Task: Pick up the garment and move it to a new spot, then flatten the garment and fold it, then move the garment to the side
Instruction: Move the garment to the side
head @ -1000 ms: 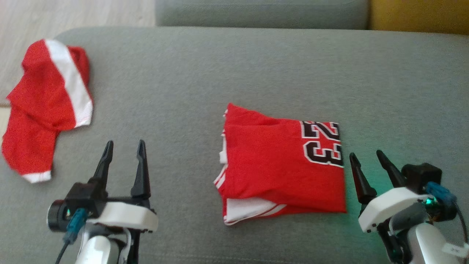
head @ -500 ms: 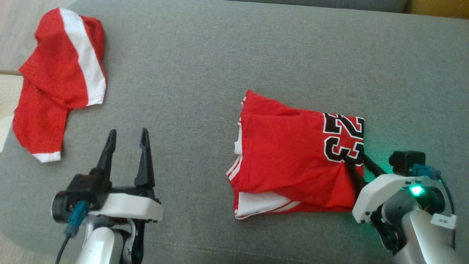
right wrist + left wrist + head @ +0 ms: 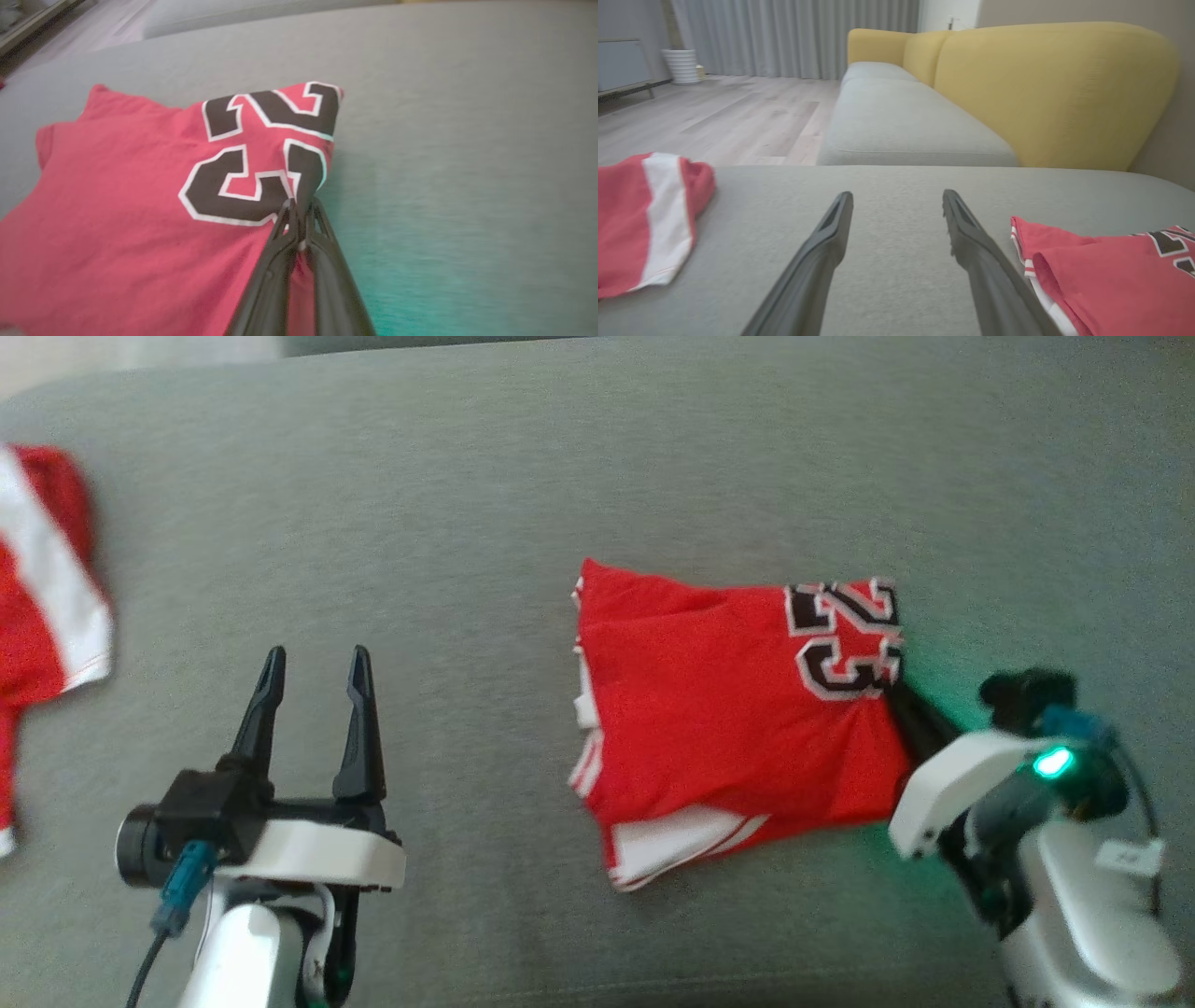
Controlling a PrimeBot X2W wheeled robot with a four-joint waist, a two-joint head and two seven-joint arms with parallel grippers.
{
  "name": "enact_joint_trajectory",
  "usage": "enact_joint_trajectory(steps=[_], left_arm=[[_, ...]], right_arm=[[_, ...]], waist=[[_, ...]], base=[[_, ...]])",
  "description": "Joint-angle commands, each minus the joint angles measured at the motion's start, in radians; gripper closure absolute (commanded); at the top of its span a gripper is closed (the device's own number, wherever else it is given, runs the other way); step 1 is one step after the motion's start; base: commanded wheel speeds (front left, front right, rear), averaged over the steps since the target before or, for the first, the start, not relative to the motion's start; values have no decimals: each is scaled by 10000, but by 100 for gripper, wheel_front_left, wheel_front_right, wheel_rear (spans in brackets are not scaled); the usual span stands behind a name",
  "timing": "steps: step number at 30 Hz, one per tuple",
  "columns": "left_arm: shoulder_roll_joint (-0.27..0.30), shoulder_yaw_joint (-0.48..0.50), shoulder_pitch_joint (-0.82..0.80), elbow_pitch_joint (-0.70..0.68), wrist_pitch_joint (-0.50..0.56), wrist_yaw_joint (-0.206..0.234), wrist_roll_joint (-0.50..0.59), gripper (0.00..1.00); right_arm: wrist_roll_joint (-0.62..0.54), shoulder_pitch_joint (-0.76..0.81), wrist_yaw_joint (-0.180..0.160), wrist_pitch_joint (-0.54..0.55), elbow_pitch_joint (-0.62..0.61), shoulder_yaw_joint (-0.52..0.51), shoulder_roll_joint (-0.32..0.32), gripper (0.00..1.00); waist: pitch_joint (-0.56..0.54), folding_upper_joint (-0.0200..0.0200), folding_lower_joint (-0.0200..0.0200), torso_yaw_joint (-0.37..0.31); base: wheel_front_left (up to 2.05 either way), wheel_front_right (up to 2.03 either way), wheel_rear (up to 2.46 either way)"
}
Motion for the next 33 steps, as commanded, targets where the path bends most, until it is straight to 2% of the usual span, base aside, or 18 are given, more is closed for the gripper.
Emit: enact_joint_trajectory(steps=[1, 7, 13, 23, 33], left_arm=[[75, 312, -476, -358, -119, -8, 68, 0], [140, 199, -906, -420, -119, -196, 222, 0], [173, -30, -1493, -402, -120, -389, 377, 0], [281, -267, -2315, -432, -116, -535, 599, 0], [499, -439, -3137, -405, -96, -733, 713, 0]], right_arm=[[-58, -404, 67, -146, -389, 69, -169, 100], [-170, -1331, 67, -364, -194, -667, -614, 100], [-282, -2312, 67, -643, 75, -1909, -1172, 100], [-284, -3578, 67, -734, 235, -3290, -1602, 100], [-466, -4689, 67, -1297, 1265, -4453, -1375, 100]], waist=[[109, 0, -1, -631], [504, 0, -1, -1705], [1053, 0, -1, -2205], [2299, 0, -1, -2435], [3593, 0, -1, -2250]], base=[[0, 0, 0], [0, 0, 0], [0, 0, 0], [0, 0, 0], [0, 0, 0]])
